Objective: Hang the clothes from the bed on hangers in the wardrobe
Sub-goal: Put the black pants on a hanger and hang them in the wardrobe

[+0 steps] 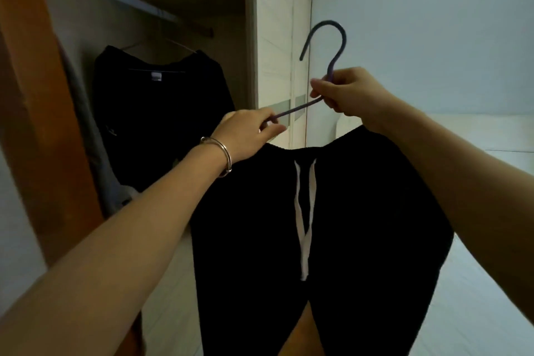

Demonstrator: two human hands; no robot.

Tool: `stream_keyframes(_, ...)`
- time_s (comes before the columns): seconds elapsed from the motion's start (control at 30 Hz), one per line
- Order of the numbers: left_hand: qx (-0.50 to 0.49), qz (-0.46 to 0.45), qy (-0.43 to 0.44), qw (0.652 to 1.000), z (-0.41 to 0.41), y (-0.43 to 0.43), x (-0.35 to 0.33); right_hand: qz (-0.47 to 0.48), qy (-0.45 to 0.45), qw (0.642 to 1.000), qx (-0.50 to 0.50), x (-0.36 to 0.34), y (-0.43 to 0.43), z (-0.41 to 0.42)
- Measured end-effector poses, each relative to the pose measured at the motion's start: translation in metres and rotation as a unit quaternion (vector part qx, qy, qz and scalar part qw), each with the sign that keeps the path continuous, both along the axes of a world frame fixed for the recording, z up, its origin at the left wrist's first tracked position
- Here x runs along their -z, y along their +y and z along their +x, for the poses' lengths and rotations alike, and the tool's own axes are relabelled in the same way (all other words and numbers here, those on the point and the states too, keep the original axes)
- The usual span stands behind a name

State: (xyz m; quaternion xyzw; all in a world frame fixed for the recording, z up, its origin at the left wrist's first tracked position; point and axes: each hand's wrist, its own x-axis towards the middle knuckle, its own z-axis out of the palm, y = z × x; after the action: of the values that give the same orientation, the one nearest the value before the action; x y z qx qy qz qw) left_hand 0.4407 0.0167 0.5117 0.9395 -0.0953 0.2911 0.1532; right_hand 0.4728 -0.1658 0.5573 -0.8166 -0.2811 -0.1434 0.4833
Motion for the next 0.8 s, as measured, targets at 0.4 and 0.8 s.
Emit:
stream_keyframes(0.4, -0.008, 0.012, -0.144, 0.989, 0.095, 0.071, -0.053, -0.205, 0.057, 0.977, -0.017, -0.012, -0.006, 0.12)
stream_keyframes(0.8, -0.249, 0.048, -0.204, 0.945, 0.186, 0.177, -0.052, -0.103, -0.107, 0.98, -0.135, -0.018, 0.118, 0.278)
